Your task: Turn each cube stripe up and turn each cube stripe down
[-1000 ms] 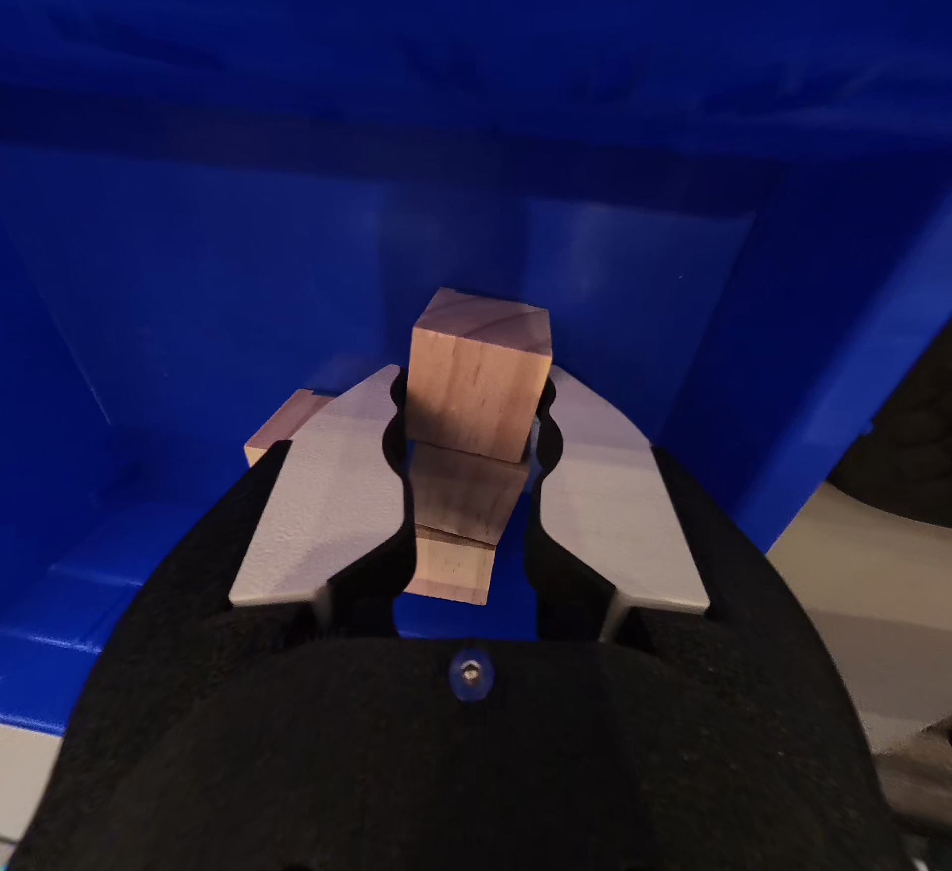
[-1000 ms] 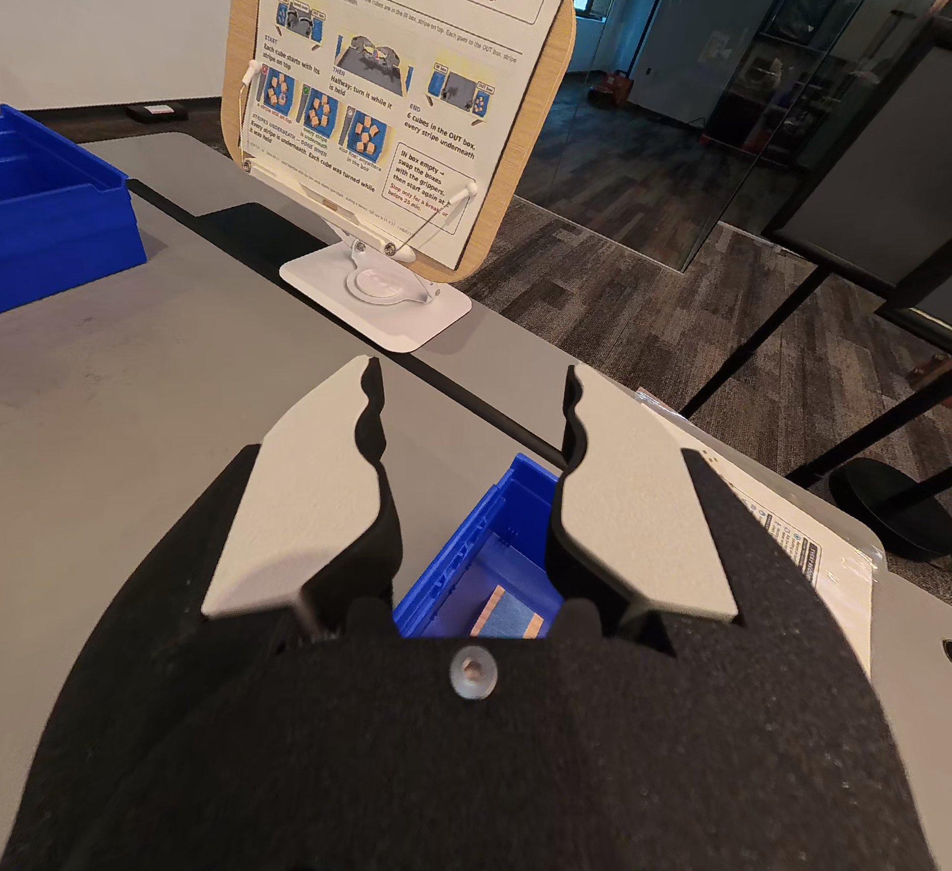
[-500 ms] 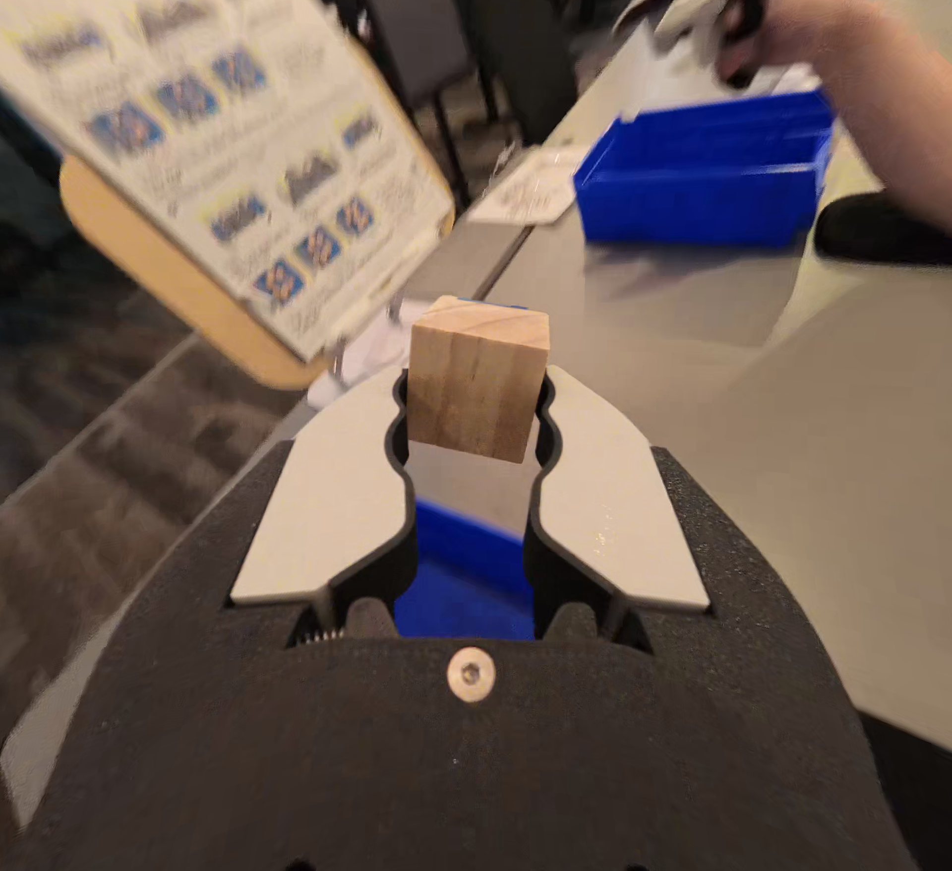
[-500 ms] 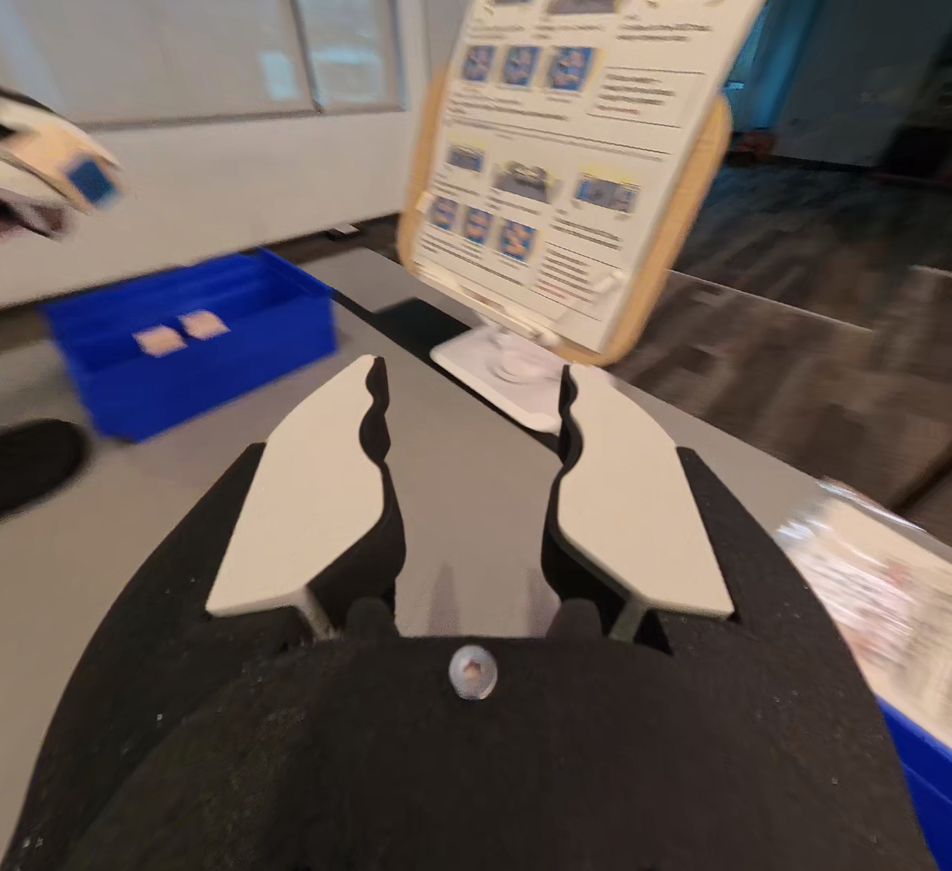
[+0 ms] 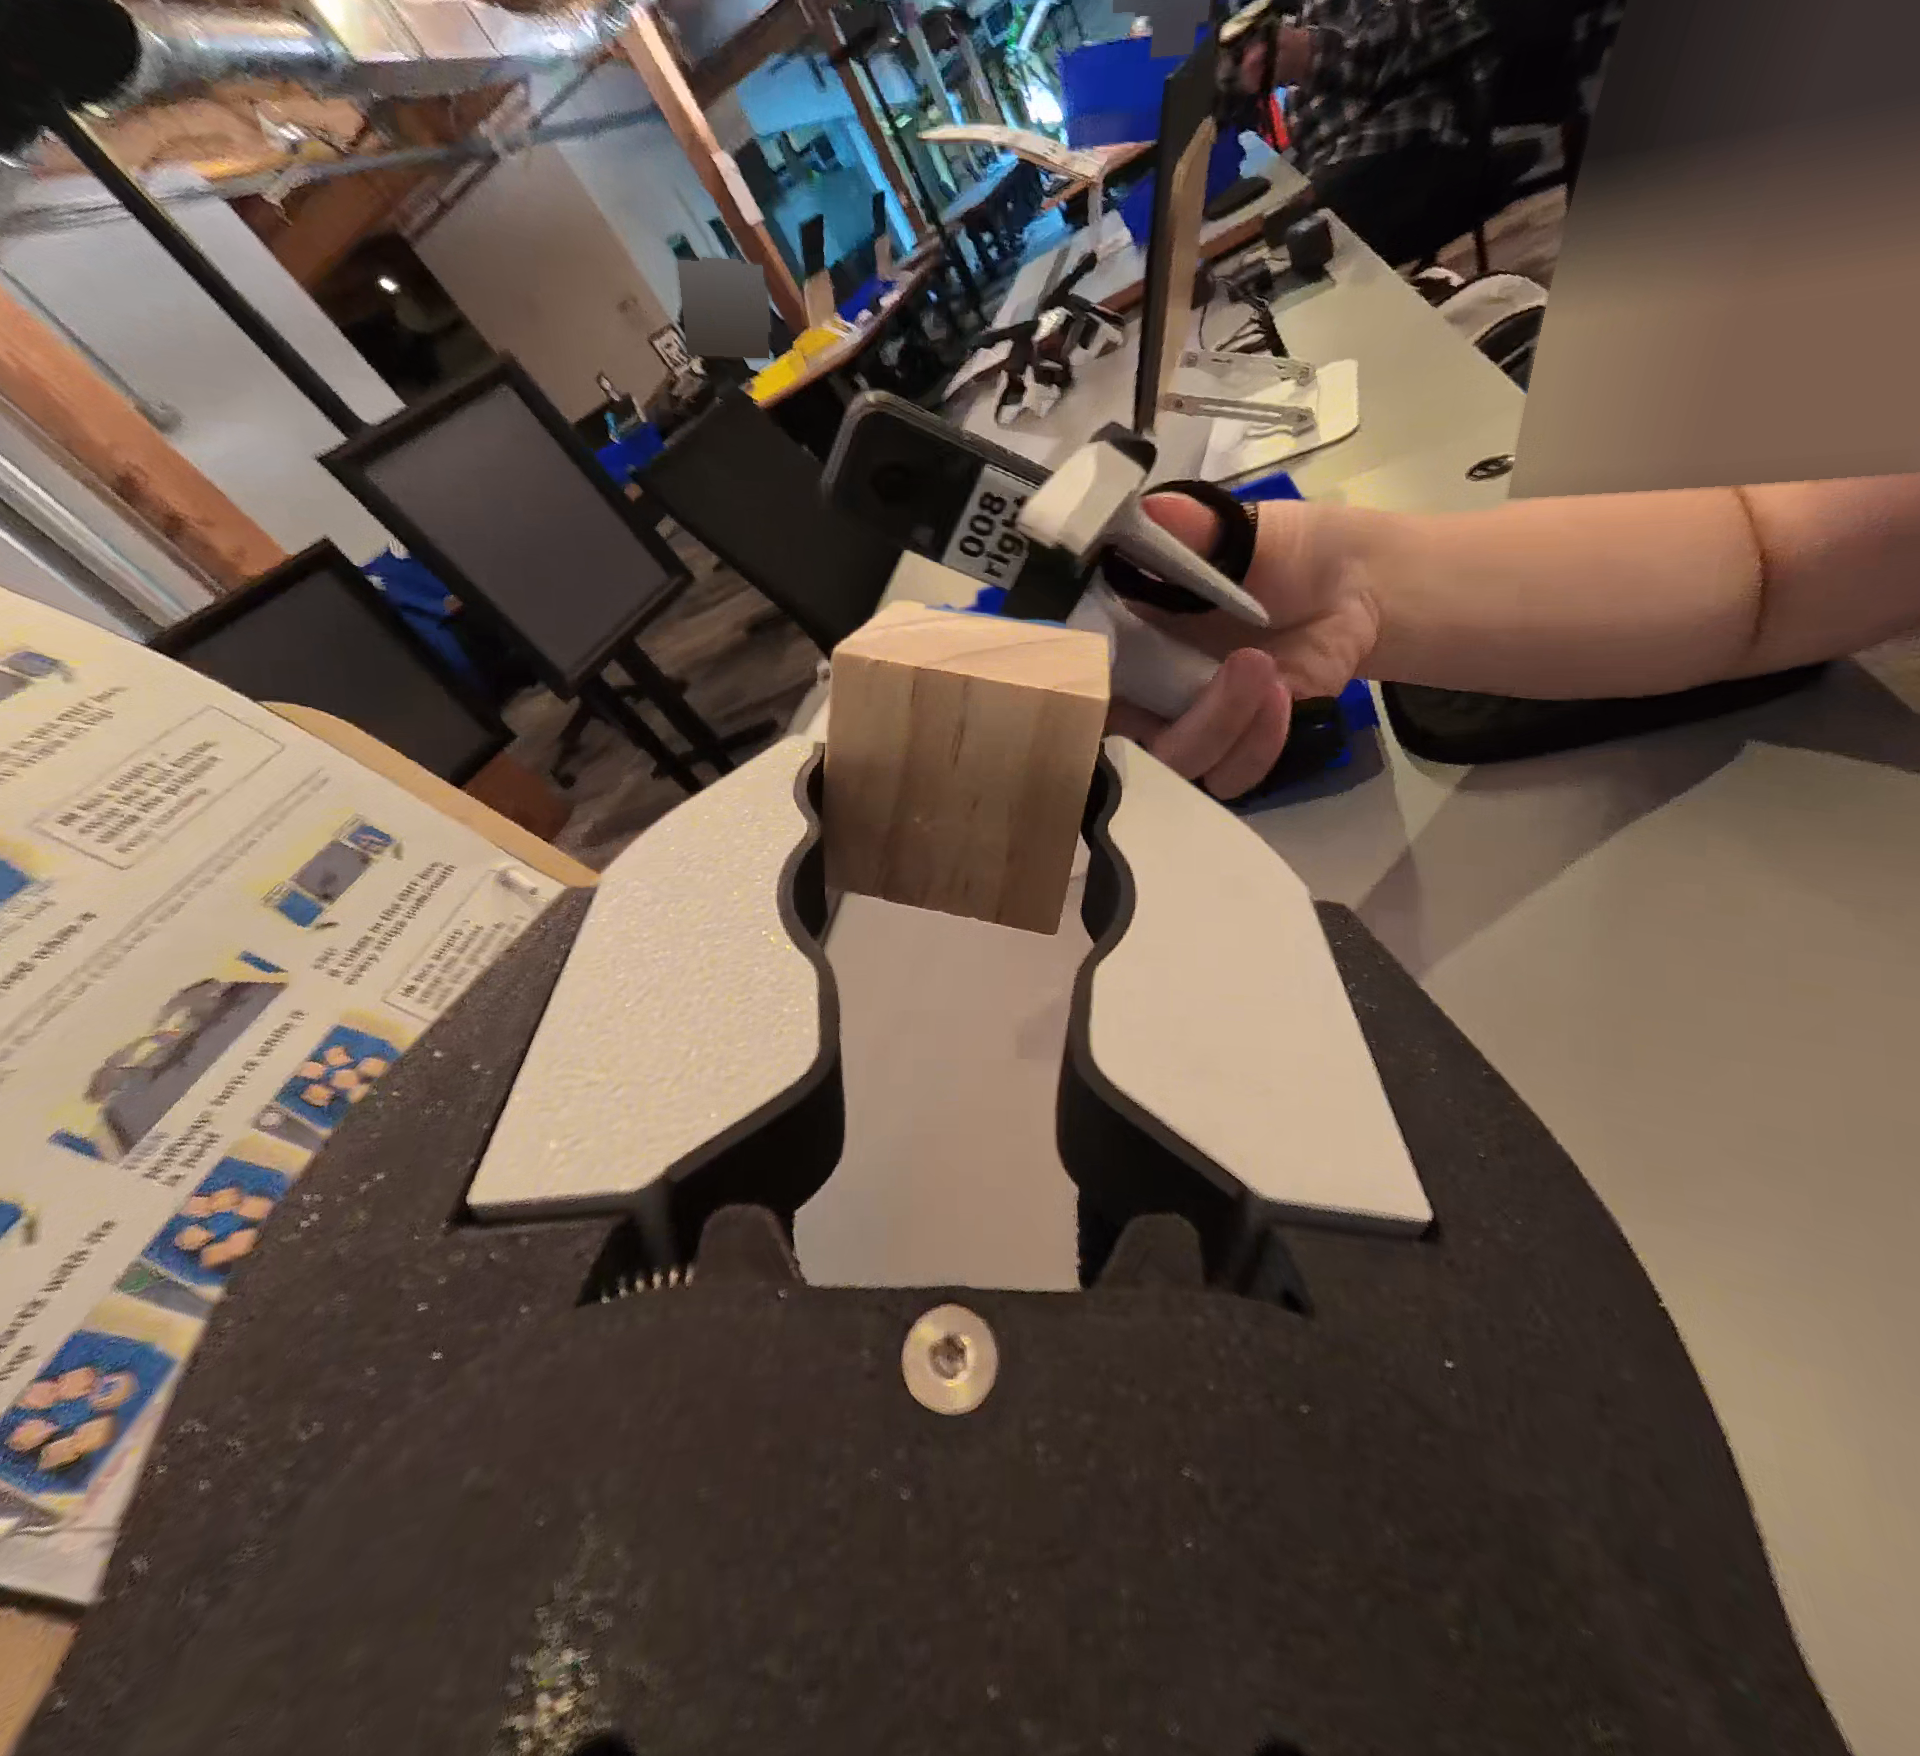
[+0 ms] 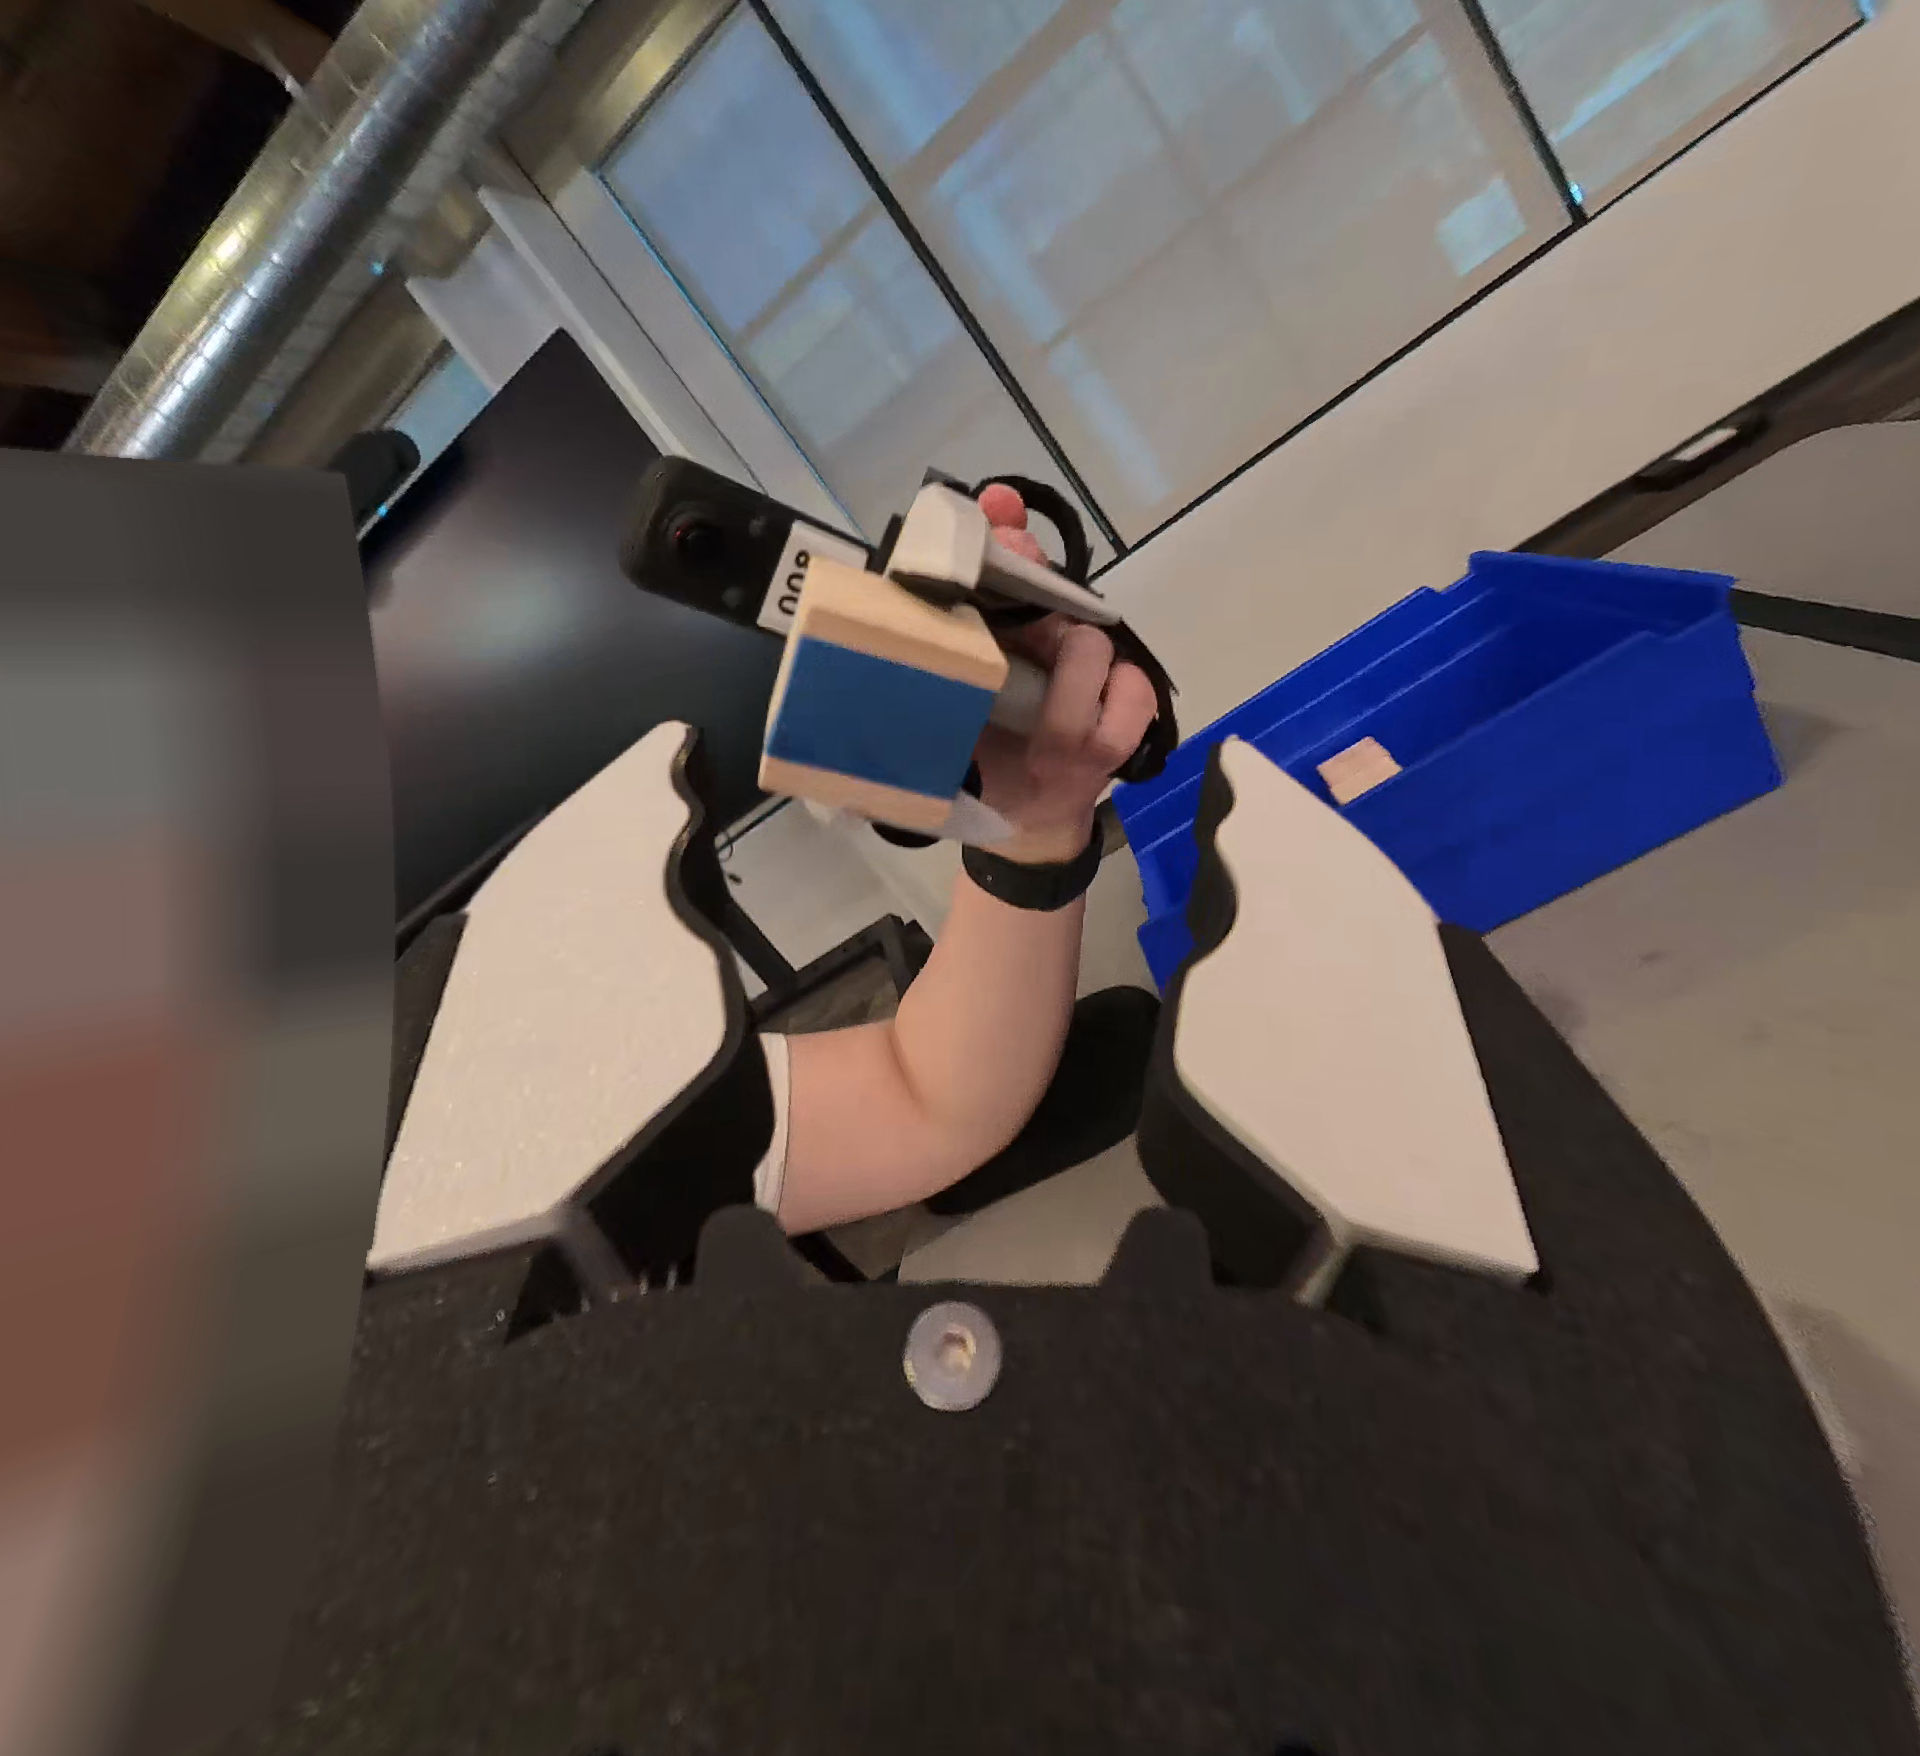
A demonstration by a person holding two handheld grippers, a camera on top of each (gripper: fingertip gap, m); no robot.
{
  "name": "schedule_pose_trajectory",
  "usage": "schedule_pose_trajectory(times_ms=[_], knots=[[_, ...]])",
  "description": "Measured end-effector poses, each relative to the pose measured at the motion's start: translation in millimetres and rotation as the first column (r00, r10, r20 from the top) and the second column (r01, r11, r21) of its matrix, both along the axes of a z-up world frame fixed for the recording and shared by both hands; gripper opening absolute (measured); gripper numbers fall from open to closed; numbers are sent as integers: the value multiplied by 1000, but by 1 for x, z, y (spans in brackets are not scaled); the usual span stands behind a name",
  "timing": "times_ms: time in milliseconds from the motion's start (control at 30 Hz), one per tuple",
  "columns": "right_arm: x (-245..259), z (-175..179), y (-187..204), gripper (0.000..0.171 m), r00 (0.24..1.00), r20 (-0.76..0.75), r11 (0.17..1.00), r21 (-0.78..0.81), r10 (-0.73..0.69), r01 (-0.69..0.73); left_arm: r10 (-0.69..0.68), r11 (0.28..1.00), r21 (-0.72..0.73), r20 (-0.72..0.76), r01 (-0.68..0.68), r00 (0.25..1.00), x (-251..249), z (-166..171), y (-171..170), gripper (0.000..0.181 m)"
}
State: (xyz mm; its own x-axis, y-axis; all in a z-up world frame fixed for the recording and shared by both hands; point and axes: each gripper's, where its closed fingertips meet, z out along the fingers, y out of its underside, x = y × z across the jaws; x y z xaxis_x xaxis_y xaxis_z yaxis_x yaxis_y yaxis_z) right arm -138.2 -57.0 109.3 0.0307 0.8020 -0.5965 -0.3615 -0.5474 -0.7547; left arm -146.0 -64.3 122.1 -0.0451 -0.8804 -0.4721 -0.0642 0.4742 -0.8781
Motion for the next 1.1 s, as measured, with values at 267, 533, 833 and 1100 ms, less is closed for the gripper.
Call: schedule_pose_trajectory(times_ms=[267,533,833,1100], knots=[[-17,-10,-7,74,994,-47,992,-77,101,-105,8,999,42,-81,-5,997,13,-25,-4,47],[-4,-7,-5,48,993,-53,993,-53,105,-107,58,997,53,-46,-56,997,15,-26,1,48],[191,16,28,48,666,508,835,387,-547,390,105,994,2,83,-105,991,-45,23,3,15],[402,-157,37,51,-52,992,814,123,-113,568,228,974,-23,32,-227,973,-65,28,17,13]])
